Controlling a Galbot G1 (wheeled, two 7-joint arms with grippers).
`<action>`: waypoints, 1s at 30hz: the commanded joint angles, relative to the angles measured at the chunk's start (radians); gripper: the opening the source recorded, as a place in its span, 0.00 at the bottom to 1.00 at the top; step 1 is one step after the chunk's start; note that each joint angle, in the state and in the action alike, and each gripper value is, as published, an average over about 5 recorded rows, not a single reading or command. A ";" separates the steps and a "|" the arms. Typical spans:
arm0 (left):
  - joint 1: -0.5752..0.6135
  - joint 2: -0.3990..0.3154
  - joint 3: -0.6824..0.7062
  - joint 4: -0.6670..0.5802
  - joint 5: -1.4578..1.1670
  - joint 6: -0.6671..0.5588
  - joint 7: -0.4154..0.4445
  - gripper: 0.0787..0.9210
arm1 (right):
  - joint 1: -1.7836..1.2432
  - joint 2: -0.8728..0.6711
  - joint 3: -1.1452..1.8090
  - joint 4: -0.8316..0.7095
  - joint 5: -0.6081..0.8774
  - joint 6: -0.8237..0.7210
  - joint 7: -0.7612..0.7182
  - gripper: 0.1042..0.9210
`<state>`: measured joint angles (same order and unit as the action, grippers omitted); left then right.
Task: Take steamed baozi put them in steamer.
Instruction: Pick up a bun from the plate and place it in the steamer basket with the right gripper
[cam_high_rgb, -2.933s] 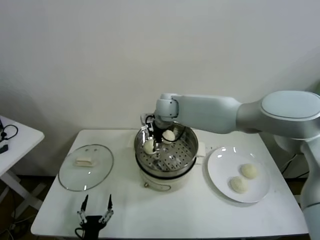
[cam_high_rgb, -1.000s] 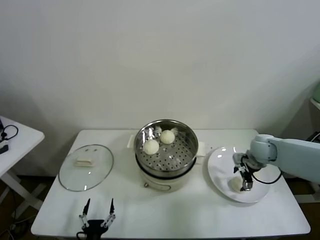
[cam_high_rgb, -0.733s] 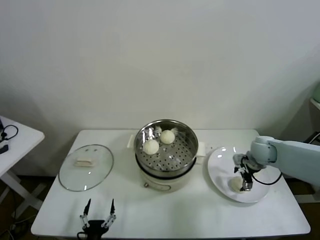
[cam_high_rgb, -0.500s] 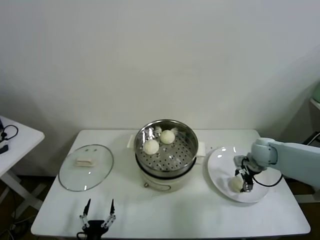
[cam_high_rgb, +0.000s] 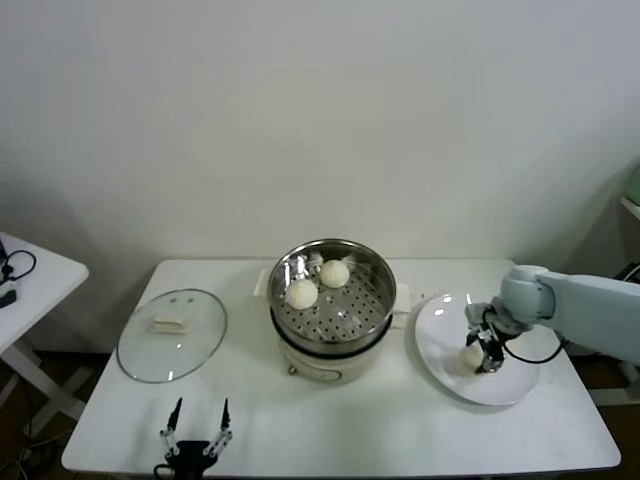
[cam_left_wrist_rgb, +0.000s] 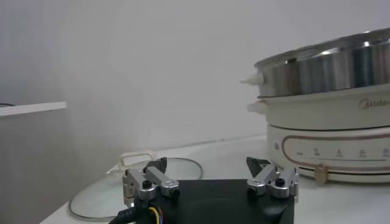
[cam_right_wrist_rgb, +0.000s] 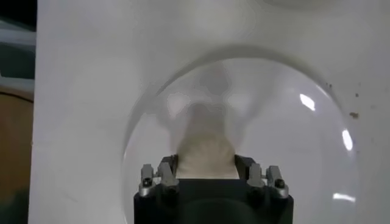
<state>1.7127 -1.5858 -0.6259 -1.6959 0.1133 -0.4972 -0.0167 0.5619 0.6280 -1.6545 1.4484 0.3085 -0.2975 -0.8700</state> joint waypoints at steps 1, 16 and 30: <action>0.000 -0.003 0.001 0.000 0.008 0.001 -0.001 0.88 | 0.554 0.077 -0.235 0.145 0.077 0.169 -0.123 0.65; 0.002 -0.009 0.010 0.001 0.024 0.000 -0.005 0.88 | 0.598 0.300 0.101 0.298 -0.029 0.465 -0.172 0.65; 0.004 -0.016 0.007 0.001 0.028 0.001 -0.009 0.88 | 0.211 0.416 0.147 0.281 -0.383 0.486 -0.072 0.64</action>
<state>1.7153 -1.6008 -0.6175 -1.6954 0.1401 -0.4967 -0.0252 0.9743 0.9592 -1.5692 1.7302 0.1339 0.1311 -0.9798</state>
